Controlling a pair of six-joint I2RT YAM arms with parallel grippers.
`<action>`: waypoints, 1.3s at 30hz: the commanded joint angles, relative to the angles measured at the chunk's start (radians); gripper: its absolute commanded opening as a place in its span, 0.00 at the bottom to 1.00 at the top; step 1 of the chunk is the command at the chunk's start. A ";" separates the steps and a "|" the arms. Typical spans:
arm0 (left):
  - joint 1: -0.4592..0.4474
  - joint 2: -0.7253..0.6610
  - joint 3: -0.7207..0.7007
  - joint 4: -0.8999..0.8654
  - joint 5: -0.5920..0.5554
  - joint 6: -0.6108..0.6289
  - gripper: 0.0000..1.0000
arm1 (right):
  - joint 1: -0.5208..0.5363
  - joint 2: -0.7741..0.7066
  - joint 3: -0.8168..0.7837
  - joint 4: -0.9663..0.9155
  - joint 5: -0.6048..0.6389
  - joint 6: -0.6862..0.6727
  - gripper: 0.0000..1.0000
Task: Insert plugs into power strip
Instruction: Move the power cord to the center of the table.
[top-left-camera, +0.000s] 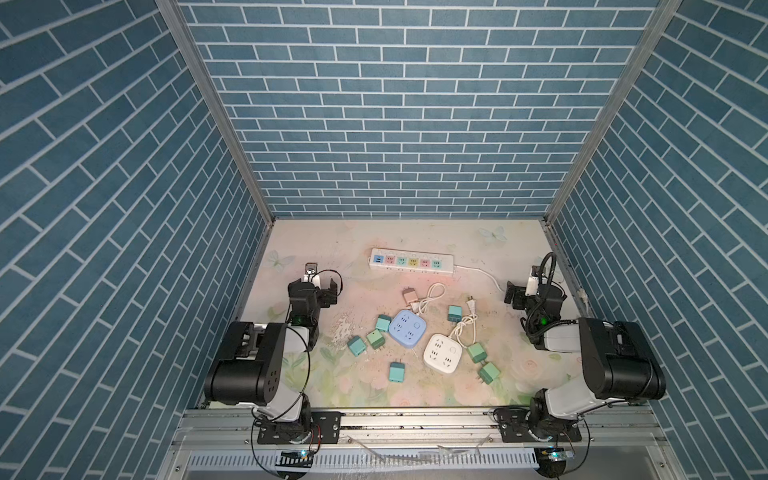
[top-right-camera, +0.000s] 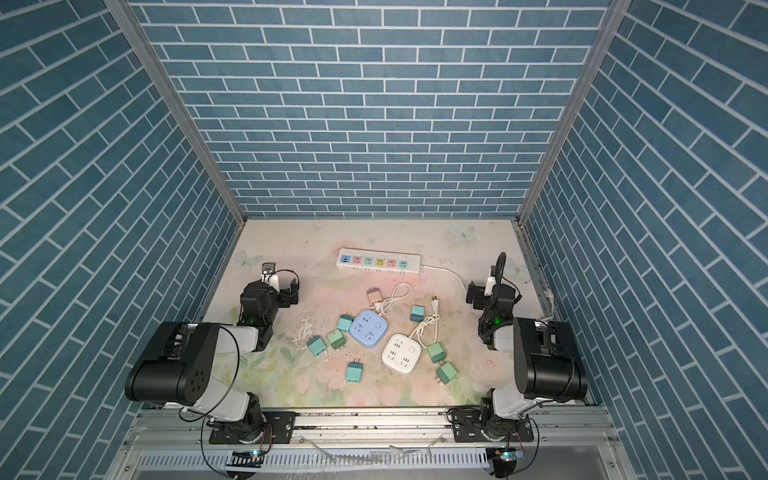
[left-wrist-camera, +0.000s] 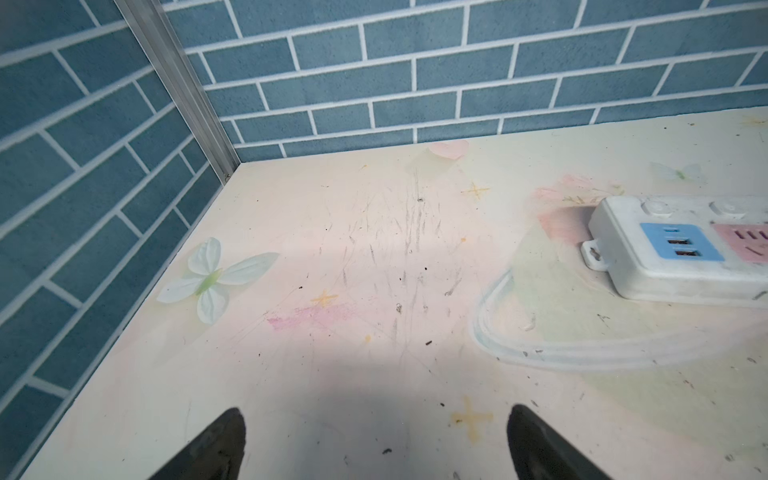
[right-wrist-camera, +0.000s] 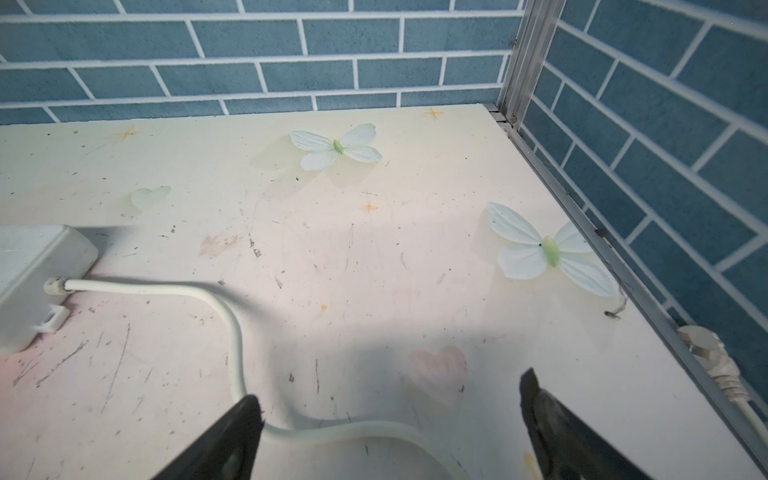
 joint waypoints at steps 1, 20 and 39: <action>0.006 -0.007 0.005 -0.013 0.004 0.009 1.00 | 0.002 0.000 0.017 0.007 0.000 -0.004 0.99; 0.005 -0.008 0.004 -0.009 0.001 0.009 1.00 | 0.002 -0.001 0.011 0.011 -0.002 -0.004 0.99; -0.027 -0.653 0.169 -0.912 -0.432 -0.361 1.00 | -0.003 -0.560 0.191 -0.789 0.229 0.394 0.99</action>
